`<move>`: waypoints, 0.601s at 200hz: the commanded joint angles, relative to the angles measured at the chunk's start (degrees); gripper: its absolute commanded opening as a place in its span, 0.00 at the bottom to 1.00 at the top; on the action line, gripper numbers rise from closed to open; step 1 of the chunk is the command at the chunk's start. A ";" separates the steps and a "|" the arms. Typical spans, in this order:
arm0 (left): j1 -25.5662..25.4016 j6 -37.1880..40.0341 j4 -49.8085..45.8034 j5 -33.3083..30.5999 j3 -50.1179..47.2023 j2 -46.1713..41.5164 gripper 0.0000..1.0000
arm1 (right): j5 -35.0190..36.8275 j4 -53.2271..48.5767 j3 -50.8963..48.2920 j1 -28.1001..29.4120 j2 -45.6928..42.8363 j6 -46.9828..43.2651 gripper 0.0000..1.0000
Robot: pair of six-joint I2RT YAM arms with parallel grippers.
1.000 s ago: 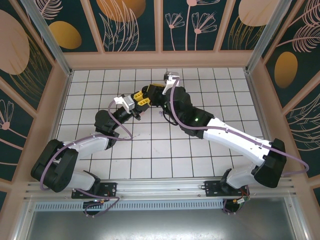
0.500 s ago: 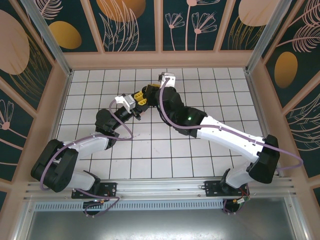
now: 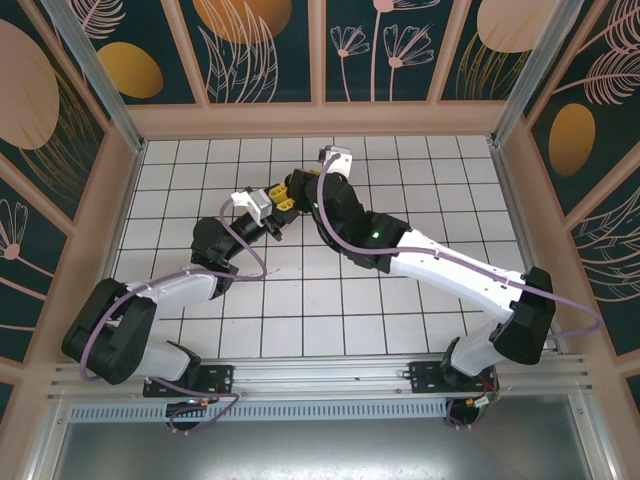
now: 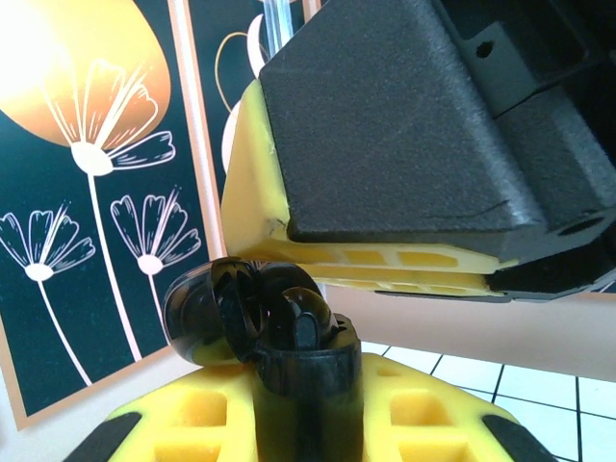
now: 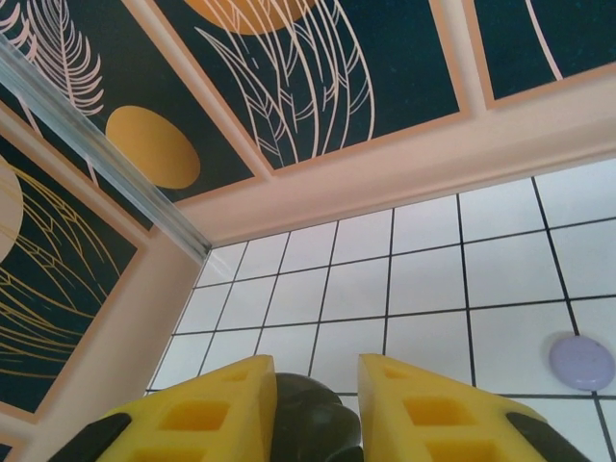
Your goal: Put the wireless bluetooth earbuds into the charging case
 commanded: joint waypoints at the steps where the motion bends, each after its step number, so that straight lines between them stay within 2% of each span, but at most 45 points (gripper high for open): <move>1: -0.67 -1.04 6.36 2.30 1.90 -0.52 0.00 | -4.08 -3.01 1.52 -0.55 -0.18 1.88 0.33; 20: -0.67 -1.61 6.83 2.14 1.59 -0.26 0.00 | -5.63 -2.18 2.41 -1.60 -0.16 2.18 0.37; 55: -0.67 -2.52 8.15 2.10 0.72 0.36 0.00 | -8.24 -0.11 3.53 -2.70 -0.79 1.80 0.53; 120: -0.67 -3.41 9.34 2.21 0.29 1.69 0.00 | -11.75 1.53 5.90 -4.87 -3.92 -0.97 0.65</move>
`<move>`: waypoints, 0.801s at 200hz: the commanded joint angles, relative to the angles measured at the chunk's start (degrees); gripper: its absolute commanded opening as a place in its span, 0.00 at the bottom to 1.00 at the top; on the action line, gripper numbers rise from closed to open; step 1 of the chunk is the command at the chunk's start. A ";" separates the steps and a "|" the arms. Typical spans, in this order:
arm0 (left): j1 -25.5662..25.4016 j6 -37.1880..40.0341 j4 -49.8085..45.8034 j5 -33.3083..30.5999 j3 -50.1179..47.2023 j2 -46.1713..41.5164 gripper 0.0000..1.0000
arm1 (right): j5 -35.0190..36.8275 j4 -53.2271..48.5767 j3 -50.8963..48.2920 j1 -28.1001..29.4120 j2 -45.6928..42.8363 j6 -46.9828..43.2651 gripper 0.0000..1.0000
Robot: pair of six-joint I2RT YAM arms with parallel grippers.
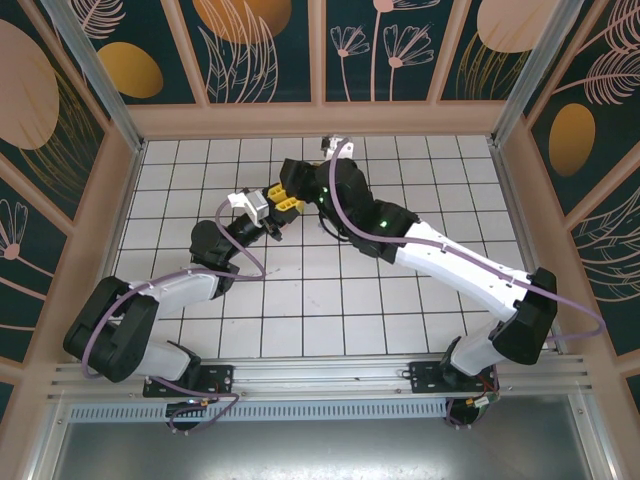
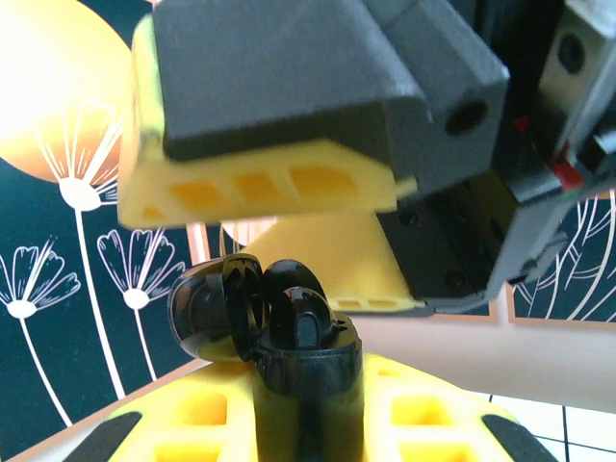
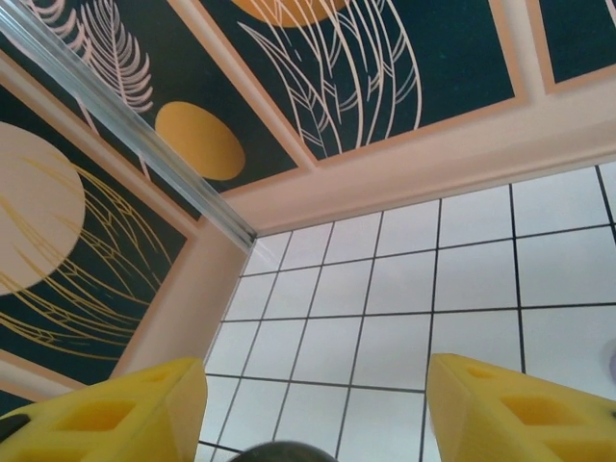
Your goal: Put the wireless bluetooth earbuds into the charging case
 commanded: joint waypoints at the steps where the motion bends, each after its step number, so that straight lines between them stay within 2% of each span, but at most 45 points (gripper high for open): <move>1: -0.39 -1.05 3.71 1.09 0.28 0.66 0.00 | -2.04 2.23 2.55 -1.11 -3.67 -1.50 0.65; 45: -0.39 -1.31 4.15 1.36 0.27 1.28 0.00 | -4.47 1.78 1.22 -3.87 -6.66 -0.92 0.68; 79: -0.39 -1.10 4.44 1.33 0.03 1.11 0.00 | -5.01 -0.29 -1.45 -6.33 -8.38 0.66 0.66; 95: -0.39 -1.18 4.34 1.53 0.07 1.01 0.00 | -6.06 -0.46 -3.66 -7.49 -9.33 1.29 0.57; 129: -0.39 -1.49 3.73 2.41 0.62 0.79 0.00 | -9.21 -0.68 -7.70 -9.35 -11.05 1.13 0.28; 160: -0.39 -1.74 3.38 4.20 1.19 0.79 0.00 | -14.20 -0.66 -9.30 -10.76 -10.87 -0.21 0.12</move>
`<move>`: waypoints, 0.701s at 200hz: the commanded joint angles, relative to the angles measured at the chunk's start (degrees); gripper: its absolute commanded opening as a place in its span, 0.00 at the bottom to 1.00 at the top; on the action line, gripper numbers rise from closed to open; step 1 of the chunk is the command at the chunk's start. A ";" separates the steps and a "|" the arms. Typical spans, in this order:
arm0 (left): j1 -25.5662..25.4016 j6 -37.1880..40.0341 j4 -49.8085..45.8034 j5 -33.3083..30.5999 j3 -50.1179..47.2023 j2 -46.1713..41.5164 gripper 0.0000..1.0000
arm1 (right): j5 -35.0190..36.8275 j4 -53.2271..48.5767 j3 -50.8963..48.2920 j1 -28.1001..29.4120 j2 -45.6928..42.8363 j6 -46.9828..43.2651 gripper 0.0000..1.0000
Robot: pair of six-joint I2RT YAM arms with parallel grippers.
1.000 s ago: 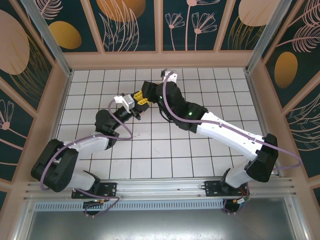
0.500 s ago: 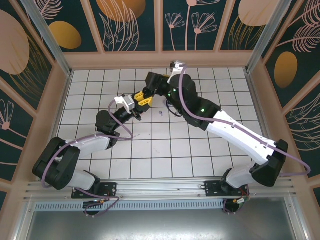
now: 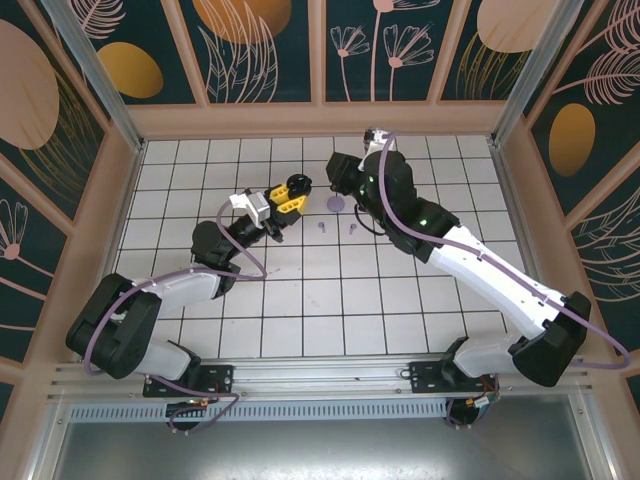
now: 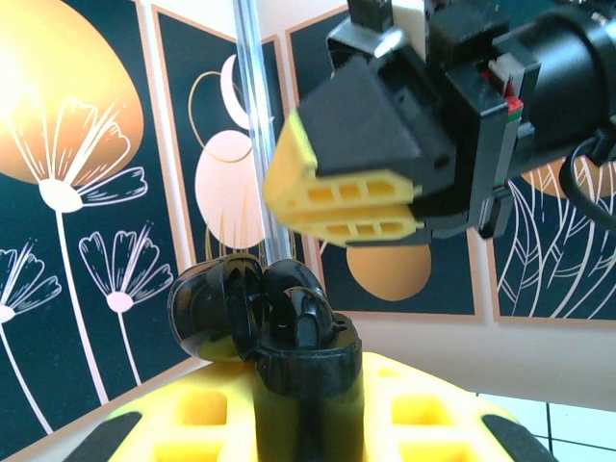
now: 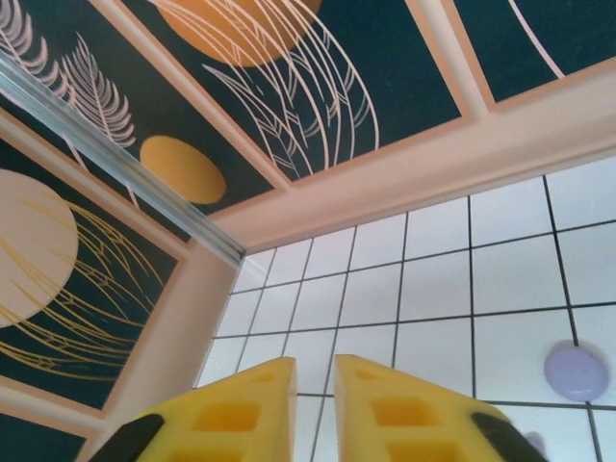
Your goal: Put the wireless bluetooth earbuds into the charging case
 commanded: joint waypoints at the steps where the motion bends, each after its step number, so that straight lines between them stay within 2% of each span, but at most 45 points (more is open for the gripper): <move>1: -0.23 -1.29 2.11 2.42 1.21 -0.10 0.00 | -5.01 -0.12 -1.06 -0.95 -1.53 -0.94 0.11; 30: -0.23 -1.77 2.02 3.36 1.85 0.23 0.00 | -7.03 -0.15 -1.64 -0.93 -0.58 -1.15 0.07; 140: -0.23 -1.96 2.21 3.01 2.80 1.61 0.00 | -10.86 1.20 -2.52 -0.32 1.66 0.08 0.05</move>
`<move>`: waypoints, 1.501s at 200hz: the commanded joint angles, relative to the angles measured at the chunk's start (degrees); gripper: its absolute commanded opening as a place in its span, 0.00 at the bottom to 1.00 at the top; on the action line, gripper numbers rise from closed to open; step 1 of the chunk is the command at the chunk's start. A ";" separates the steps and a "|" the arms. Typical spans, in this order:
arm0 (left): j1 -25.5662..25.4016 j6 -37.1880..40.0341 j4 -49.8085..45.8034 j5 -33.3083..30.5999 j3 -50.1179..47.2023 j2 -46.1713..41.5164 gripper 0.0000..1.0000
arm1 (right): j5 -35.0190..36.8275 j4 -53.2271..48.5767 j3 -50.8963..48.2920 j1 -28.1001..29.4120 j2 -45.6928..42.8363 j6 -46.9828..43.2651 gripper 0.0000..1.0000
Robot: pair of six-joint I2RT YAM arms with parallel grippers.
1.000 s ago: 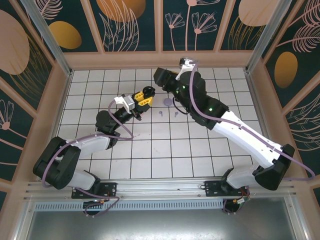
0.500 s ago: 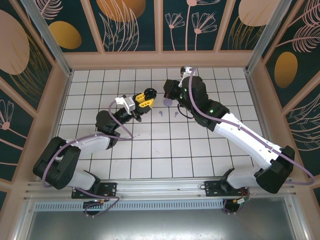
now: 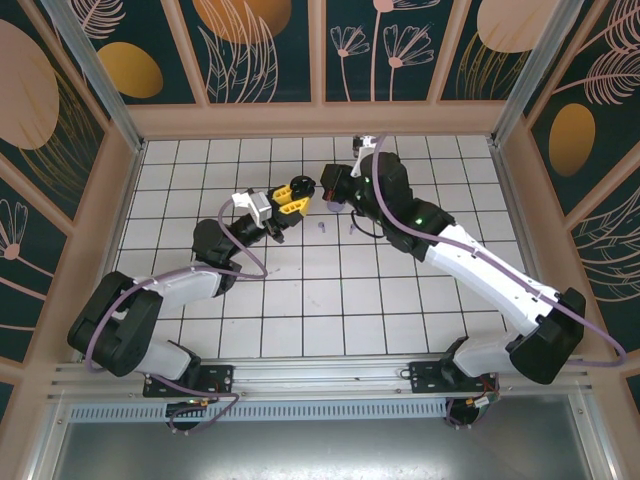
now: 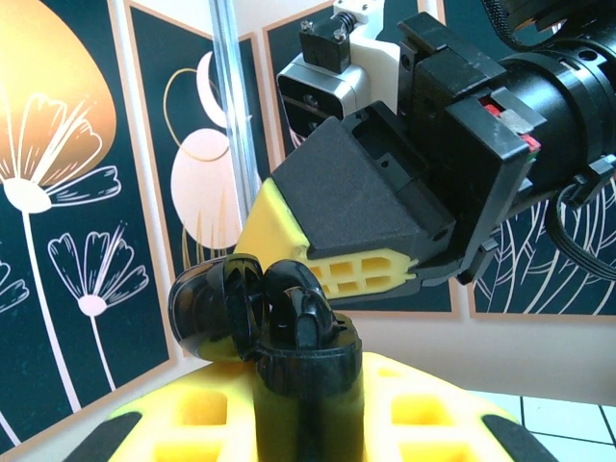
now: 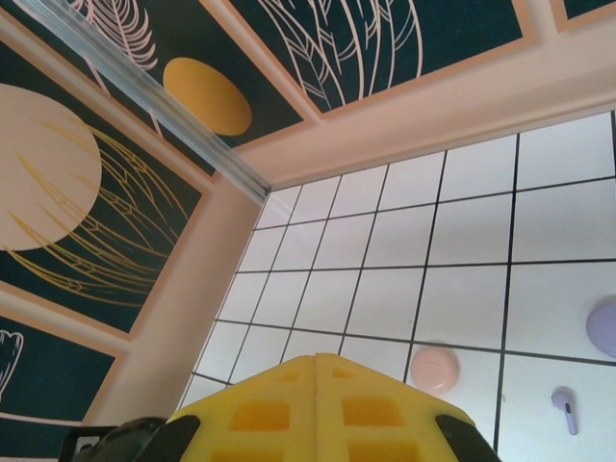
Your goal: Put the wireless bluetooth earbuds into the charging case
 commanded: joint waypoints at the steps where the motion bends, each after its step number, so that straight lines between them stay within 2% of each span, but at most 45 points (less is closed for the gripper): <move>1: -0.23 -0.89 2.20 0.38 1.83 0.62 0.00 | -1.28 1.53 -1.09 0.45 0.48 0.35 0.05; 128: -0.23 -1.24 2.37 -0.23 2.45 1.44 0.00 | -0.70 0.84 -0.57 2.16 -0.02 0.08 0.04; 195: -0.23 -1.24 1.77 1.67 2.62 1.46 0.00 | 3.98 -1.71 -0.14 0.56 -2.42 -1.61 0.05; 245: -0.23 -3.00 1.45 6.06 3.67 2.86 0.00 | 1.35 -2.16 0.88 -1.83 -0.23 -2.94 0.04; 300: -0.24 -3.61 1.41 6.59 4.12 3.44 0.00 | -1.29 -1.46 1.80 -1.98 1.61 -3.17 0.04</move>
